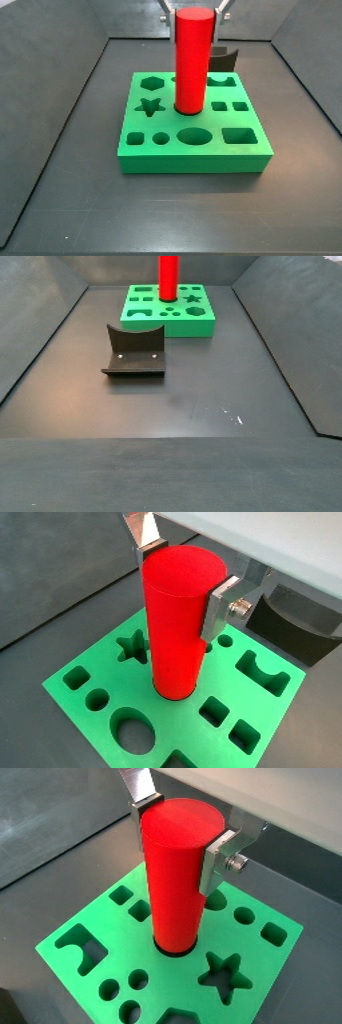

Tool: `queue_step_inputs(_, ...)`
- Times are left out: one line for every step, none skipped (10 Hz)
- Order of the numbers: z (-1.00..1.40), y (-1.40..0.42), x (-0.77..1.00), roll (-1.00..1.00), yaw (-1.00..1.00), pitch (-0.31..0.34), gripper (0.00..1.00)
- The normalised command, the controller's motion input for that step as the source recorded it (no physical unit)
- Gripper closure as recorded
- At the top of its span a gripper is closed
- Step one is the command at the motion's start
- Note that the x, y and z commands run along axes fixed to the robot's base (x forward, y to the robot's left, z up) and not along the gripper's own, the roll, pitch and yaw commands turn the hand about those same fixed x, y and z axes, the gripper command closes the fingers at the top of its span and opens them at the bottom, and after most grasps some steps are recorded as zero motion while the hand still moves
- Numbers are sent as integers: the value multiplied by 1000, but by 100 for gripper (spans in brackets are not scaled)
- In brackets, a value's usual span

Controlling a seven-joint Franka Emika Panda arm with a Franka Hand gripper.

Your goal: Insert the round object.

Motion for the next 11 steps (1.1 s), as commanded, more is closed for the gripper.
queue_step_inputs(-174,57,117,181,0,50,100)
queue_step_inputs(-186,3,97,137,0,19,100)
queue_step_inputs(-237,0,91,51,-11,0,100)
queue_step_inputs(-171,-177,100,-1,-3,-29,100)
queue_step_inputs(-109,-200,57,-79,-6,-66,100)
queue_step_inputs(-100,-231,0,-27,0,-100,100)
queue_step_inputs(-109,-131,0,0,0,-67,100)
queue_step_inputs(-163,0,0,17,0,0,100)
queue_step_inputs(-251,40,0,7,0,0,100)
queue_step_inputs(-311,51,0,0,0,0,100)
queue_step_inputs(-306,0,9,0,0,0,100)
